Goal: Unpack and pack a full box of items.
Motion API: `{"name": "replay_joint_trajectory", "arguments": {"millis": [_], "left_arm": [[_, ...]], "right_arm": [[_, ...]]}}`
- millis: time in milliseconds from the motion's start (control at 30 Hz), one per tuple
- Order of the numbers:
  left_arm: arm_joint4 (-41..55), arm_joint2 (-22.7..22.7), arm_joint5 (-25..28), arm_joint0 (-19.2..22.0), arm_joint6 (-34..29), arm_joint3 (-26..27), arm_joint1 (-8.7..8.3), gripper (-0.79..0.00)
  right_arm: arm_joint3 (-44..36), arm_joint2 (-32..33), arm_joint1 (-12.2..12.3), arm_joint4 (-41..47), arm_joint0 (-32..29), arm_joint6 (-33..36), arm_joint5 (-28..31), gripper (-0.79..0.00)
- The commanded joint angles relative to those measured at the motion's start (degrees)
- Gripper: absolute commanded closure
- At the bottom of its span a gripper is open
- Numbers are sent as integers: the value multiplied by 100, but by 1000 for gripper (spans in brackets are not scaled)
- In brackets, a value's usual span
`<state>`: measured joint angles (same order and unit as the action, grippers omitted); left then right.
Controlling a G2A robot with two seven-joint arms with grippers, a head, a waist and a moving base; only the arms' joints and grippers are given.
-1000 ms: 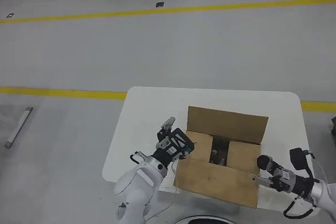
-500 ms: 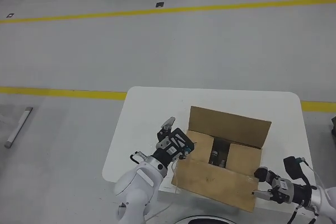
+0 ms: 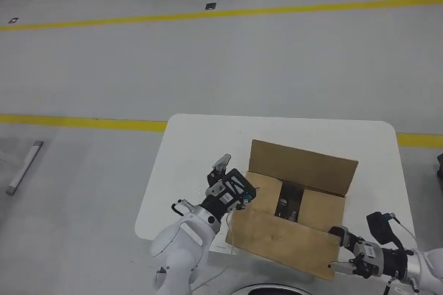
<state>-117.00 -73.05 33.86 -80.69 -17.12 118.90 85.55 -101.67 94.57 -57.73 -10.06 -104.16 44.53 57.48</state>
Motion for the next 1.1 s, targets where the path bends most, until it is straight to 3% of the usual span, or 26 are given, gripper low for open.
{"name": "replay_joint_trajectory", "arguments": {"millis": [0,33,100,133,233,333,467,1067], "left_arm": [[0,0,0,0,0,0,0,-785],[0,0,0,0,0,0,0,-785],[0,0,0,0,0,0,0,-785],[0,0,0,0,0,0,0,-785],[0,0,0,0,0,0,0,-785],[0,0,0,0,0,0,0,-785],[0,0,0,0,0,0,0,-785],[0,0,0,0,0,0,0,-785]], "right_arm": [[10,-52,23,123,16,31,22,-785],[13,-74,35,176,28,42,26,-785],[22,-112,53,254,50,65,26,-671],[30,-131,67,283,72,82,15,-388],[41,-191,92,322,114,89,-4,-234],[34,-242,120,320,170,131,-34,-185],[-2,-260,155,269,239,166,-61,0],[-386,167,250,-1373,1027,-465,-443,0]]}}
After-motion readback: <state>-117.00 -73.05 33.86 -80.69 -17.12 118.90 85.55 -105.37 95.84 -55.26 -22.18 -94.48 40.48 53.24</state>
